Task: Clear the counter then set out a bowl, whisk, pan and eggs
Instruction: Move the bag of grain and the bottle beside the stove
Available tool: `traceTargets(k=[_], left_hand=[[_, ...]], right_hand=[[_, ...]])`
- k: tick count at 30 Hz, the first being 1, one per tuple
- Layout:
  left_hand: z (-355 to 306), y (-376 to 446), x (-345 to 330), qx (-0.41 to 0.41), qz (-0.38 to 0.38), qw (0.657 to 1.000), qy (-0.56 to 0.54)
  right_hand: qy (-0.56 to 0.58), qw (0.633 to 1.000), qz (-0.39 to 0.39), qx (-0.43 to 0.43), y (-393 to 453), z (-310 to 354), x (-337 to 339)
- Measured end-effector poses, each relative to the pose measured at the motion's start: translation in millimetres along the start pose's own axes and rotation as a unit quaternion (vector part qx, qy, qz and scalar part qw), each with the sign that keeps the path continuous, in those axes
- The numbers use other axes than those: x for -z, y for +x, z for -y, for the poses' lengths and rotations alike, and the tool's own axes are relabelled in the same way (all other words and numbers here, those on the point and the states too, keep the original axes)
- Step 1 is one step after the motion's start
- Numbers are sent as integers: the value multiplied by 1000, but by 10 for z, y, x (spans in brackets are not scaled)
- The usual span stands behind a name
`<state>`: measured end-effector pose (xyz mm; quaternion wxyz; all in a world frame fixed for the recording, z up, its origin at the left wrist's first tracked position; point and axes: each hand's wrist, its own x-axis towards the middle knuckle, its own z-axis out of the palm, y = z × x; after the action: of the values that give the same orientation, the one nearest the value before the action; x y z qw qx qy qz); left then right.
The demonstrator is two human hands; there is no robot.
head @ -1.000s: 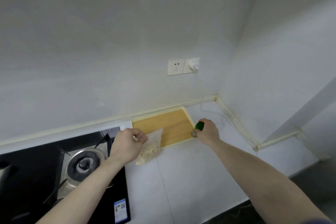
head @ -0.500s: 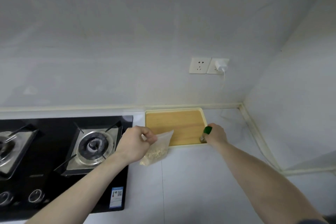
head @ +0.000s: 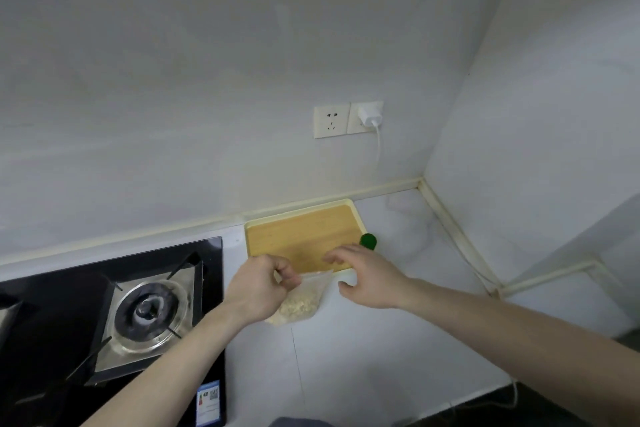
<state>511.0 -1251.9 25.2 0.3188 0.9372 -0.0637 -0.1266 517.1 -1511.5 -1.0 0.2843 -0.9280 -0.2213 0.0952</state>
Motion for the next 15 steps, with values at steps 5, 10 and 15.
traceTargets(k=[5, 10, 15], left_hand=[[-215, 160, -100, -51, 12, 998, -17], [-384, 273, -271, -70, 55, 996, -18], [-493, 367, -321, -68, 53, 995, -47]], right_hand=[[-4, 997, -76, 18, -77, -121, 28], [-55, 998, -16, 19, -211, -290, 202], [-138, 989, 37, 26, -388, -552, 487]])
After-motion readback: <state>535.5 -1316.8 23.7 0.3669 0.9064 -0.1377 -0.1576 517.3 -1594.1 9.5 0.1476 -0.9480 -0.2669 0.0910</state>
